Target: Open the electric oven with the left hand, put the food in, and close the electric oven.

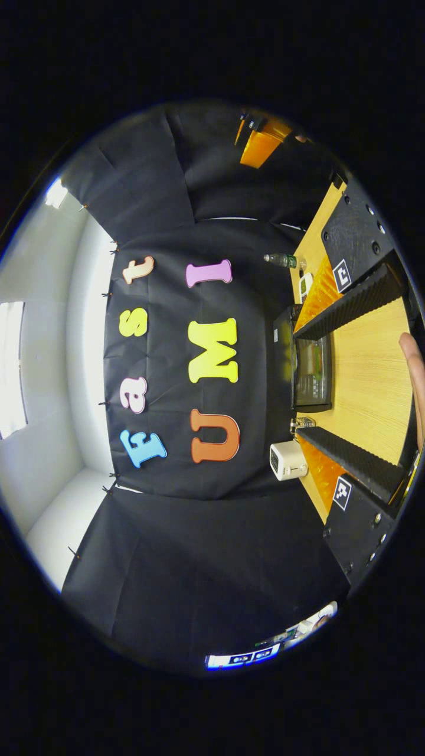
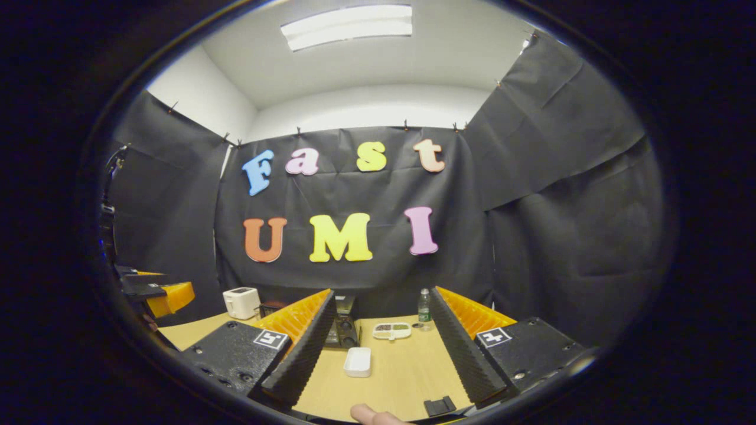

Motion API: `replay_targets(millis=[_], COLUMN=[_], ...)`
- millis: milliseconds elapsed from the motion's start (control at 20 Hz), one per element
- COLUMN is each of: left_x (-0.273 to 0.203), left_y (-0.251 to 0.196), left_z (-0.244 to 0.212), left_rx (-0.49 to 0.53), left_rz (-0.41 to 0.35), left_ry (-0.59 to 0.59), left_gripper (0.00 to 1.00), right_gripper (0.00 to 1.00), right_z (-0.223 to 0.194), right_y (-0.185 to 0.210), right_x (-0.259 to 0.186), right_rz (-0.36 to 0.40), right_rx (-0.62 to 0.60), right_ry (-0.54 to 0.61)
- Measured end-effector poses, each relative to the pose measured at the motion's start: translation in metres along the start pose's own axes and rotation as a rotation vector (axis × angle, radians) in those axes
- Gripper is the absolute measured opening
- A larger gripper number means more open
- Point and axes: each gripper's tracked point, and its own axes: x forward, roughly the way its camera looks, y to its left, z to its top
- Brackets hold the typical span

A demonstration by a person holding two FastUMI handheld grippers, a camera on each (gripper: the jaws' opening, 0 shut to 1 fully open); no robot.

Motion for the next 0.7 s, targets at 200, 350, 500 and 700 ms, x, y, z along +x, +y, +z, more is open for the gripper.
replay_targets(millis=[200,350,500,700], left_x=[-0.019,-0.022,-0.025,-0.027], left_y=[0.01,0.011,0.003,-0.002], left_z=[-0.005,-0.01,-0.013,-0.014], left_rx=[-0.013,0.003,0.01,0.018], left_rz=[0.004,0.004,-0.017,-0.024], left_ry=[0.0,0.005,0.005,-0.002], left_gripper=[0.87,0.83,0.95,0.84], right_gripper=[0.96,0.96,0.96,0.96], right_z=[0.001,-0.006,-0.013,-0.02], right_y=[0.017,0.024,0.028,0.031], right_x=[-0.012,-0.015,-0.013,-0.011], right_rz=[0.038,0.046,0.045,0.055], right_rx=[-0.024,-0.03,-0.044,-0.028], right_ry=[-0.006,0.003,0.01,0.029])
